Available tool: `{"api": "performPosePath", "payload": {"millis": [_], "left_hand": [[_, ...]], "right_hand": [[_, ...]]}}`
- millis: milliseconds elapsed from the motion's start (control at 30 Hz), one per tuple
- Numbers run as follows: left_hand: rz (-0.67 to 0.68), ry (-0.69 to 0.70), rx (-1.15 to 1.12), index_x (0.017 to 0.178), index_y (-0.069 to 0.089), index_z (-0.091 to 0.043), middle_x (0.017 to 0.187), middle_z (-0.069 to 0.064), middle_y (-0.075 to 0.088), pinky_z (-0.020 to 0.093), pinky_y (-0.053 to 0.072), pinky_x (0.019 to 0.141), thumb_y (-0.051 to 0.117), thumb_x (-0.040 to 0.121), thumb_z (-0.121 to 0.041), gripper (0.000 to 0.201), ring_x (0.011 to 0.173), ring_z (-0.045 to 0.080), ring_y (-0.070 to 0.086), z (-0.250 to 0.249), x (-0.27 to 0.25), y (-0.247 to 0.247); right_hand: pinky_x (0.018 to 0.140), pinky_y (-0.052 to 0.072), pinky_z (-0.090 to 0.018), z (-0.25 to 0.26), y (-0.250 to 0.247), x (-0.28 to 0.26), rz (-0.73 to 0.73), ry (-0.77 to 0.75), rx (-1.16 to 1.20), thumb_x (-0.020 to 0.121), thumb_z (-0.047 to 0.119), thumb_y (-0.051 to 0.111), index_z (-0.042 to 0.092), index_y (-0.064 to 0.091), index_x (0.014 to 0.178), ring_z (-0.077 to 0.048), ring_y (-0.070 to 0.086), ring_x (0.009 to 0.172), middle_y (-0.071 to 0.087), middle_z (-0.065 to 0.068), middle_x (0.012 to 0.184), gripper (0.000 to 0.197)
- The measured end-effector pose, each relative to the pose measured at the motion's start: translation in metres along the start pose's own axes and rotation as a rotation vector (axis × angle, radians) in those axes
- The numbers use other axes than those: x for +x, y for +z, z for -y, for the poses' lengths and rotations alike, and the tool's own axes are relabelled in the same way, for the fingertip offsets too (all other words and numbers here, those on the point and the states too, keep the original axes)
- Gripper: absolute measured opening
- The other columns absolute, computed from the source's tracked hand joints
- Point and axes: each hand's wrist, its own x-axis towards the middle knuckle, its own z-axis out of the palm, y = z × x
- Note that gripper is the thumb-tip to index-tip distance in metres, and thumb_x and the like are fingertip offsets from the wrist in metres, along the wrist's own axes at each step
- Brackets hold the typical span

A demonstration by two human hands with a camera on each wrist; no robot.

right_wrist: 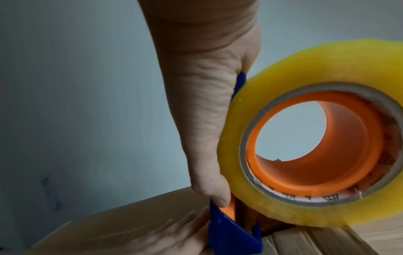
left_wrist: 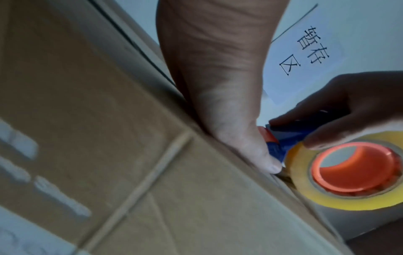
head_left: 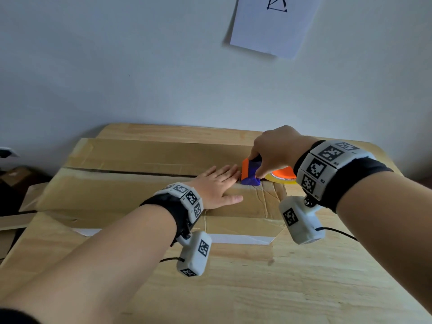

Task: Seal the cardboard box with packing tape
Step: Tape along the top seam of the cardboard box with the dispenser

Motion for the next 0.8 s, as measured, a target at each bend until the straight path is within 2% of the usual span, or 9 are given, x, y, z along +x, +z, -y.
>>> {"api": "performPosePath", "payload": {"millis": [133,267,367,467,600,733,800], "left_hand": [[0.046,-0.067,0.044,0.146,-0.019,-0.024,0.152,-0.005,-0.028,0.036,-0.011,0.116,0.006,0.087,-0.068,0.078,0.141,0.01,-0.022,0.028,-0.024,0.003],[0.093,-0.195,0.023,0.142,-0.026,-0.021,0.147,-0.005,-0.035,0.032,-0.012,0.114,-0.003,0.077,-0.073,0.087,0.139,0.011,-0.024,0.057,-0.053,0.006],[0.103,-0.272,-0.002,0.142,-0.027,-0.017,0.149,-0.001,-0.035,0.033,-0.01,0.116,-0.001,0.076,-0.075,0.092,0.14,0.012,-0.024,0.062,-0.057,0.006],[0.043,-0.346,-0.046,0.143,-0.025,-0.012,0.149,0.004,-0.033,0.04,-0.007,0.117,0.006,0.081,-0.076,0.095,0.141,0.018,-0.023,0.043,-0.041,0.007],[-0.065,-0.262,-0.074,0.147,-0.017,-0.017,0.154,0.001,-0.024,0.045,-0.008,0.116,0.014,0.082,-0.077,0.094,0.143,0.018,-0.019,-0.001,-0.002,0.006],[-0.149,-0.233,-0.099,0.149,-0.011,-0.018,0.157,0.0,-0.016,0.043,-0.008,0.117,0.022,0.082,-0.077,0.095,0.144,0.015,-0.016,-0.02,0.024,0.002],[-0.152,-0.226,-0.099,0.149,-0.011,-0.018,0.157,0.0,-0.015,0.042,-0.008,0.117,0.022,0.082,-0.077,0.095,0.144,0.015,-0.015,-0.018,0.026,0.002]], "right_hand": [[0.057,0.036,-0.02,-0.001,-0.001,0.0,0.029,0.019,0.023,0.071,0.054,0.066,0.038,0.069,0.105,-0.011,0.06,0.081,0.066,0.015,0.085,0.038],[0.057,0.038,-0.02,0.001,-0.002,0.0,0.037,0.033,0.023,0.07,0.055,0.066,0.039,0.07,0.101,-0.011,0.062,0.081,0.068,0.014,0.085,0.035],[0.057,0.039,-0.021,0.0,0.001,-0.004,0.015,0.04,0.039,0.07,0.056,0.065,0.038,0.07,0.099,-0.011,0.061,0.079,0.067,0.013,0.081,0.034],[0.057,0.039,-0.021,-0.002,0.003,-0.008,-0.013,0.041,0.046,0.071,0.056,0.064,0.037,0.071,0.096,-0.011,0.061,0.077,0.066,0.013,0.078,0.031],[0.052,0.033,-0.021,0.001,0.007,-0.007,-0.041,0.012,-0.018,0.072,0.053,0.06,0.032,0.07,0.086,-0.014,0.06,0.072,0.064,0.01,0.072,0.027],[0.05,0.029,-0.021,0.001,0.015,-0.004,-0.092,-0.024,-0.102,0.075,0.053,0.056,0.029,0.068,0.092,-0.016,0.062,0.075,0.064,0.009,0.077,0.032],[0.05,0.025,-0.022,-0.004,0.016,-0.005,-0.083,0.018,-0.107,0.076,0.058,0.054,0.031,0.068,0.097,-0.016,0.059,0.075,0.061,0.008,0.079,0.037]]}}
